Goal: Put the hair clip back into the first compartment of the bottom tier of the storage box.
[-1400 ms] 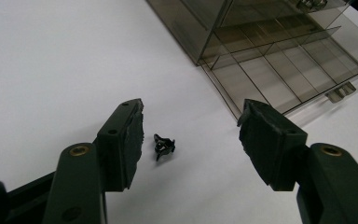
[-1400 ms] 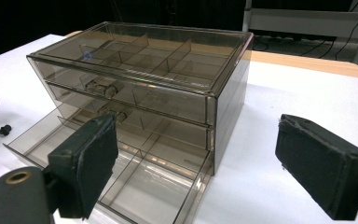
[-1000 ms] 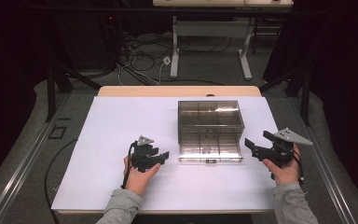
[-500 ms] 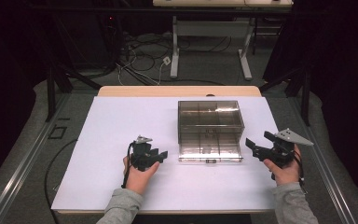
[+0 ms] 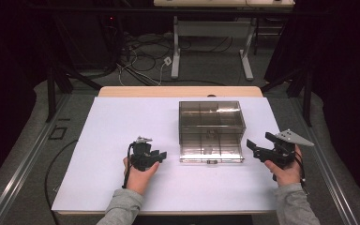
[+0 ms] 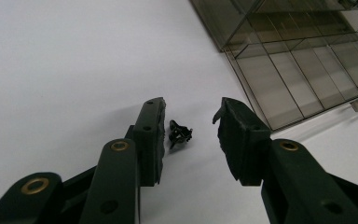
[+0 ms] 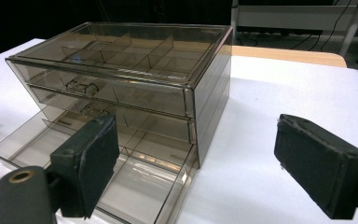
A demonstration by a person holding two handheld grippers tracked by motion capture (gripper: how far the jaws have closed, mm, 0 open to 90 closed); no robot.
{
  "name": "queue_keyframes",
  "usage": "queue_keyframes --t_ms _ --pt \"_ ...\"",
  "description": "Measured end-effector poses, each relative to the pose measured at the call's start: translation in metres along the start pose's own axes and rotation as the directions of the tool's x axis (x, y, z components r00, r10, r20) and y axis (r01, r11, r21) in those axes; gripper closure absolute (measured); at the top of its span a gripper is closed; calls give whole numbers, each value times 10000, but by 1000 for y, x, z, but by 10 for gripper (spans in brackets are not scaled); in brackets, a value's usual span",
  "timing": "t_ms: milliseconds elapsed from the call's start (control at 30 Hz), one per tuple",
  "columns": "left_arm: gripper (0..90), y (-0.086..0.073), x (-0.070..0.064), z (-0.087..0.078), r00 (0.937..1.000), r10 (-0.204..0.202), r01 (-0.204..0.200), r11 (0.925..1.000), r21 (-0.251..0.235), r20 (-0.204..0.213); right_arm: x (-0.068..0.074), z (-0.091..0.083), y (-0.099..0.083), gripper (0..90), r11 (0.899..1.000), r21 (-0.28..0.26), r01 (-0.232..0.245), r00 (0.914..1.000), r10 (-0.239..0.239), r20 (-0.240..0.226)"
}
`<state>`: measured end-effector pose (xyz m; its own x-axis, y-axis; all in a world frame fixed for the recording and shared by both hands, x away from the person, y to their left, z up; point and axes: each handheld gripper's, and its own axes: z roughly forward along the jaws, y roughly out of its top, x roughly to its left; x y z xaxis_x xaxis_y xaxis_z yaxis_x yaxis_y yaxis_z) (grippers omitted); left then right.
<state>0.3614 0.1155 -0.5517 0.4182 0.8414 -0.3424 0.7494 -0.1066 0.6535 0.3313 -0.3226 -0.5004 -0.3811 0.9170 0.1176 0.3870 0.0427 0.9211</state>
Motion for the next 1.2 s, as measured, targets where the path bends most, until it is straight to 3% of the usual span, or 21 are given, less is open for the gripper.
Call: queue_keyframes --t_ms 33,133,733,1200 --pt "624 0 0 1 10000 -16 16 10000 -80 -37 1 1 -1 134 9998 -173 -83 9998 86 151" --pt "641 1 1 3 10000 17 -17 10000 -21 16 -1 -1 0 134 10000 29 -50 10000 50 76" --pt "764 -1 2 9 9998 99 -93 9995 292 -185 -4 -1 -2 134 9999 24 -98 9999 98 73" --pt "799 -1 3 8 9997 160 -155 9995 276 -191 -4 -1 -2 134 10000 59 -80 10000 80 56"
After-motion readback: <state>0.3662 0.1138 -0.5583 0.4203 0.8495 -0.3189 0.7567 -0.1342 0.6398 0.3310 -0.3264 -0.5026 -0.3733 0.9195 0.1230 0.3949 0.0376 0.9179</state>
